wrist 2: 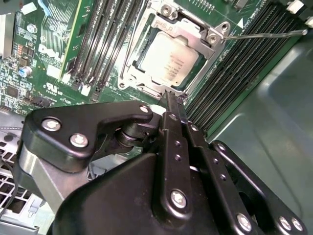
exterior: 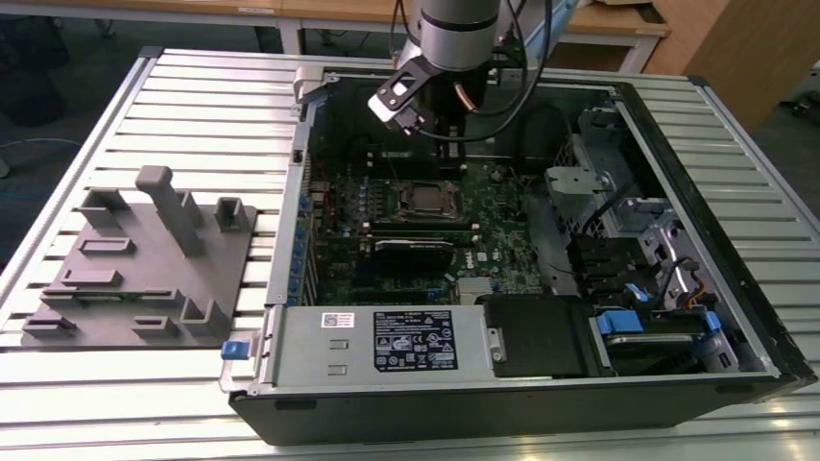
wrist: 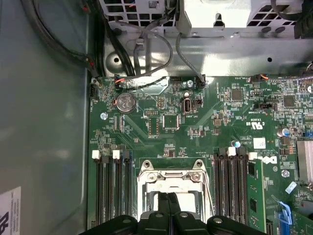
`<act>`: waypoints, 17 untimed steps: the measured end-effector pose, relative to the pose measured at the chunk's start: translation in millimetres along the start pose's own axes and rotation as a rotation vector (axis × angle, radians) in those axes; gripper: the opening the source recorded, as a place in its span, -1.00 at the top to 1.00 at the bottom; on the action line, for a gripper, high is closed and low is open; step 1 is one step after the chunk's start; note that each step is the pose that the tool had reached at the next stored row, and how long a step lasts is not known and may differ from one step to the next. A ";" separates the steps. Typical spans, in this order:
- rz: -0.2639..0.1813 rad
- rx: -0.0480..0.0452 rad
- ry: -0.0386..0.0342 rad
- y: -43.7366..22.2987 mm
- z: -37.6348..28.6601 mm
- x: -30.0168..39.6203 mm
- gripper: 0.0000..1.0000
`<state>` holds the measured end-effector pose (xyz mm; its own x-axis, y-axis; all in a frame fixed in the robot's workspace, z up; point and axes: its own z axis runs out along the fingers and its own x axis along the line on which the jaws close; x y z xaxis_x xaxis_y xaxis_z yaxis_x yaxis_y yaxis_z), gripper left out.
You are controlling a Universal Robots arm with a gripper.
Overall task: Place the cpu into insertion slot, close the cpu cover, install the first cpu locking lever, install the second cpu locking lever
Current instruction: 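Close the cpu cover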
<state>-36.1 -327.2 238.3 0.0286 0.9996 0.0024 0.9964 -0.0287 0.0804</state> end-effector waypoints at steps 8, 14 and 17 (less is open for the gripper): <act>0.000 0.0000 0.0001 -2.4 -0.1 -0.1 0.80; 0.000 0.0000 0.0000 -3.9 0.1 -0.1 0.80; 0.000 0.0000 0.0001 -4.8 0.0 -0.1 0.80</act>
<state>-40.9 -327.2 237.9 0.0286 0.9996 0.0024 0.9964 -0.0287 0.0804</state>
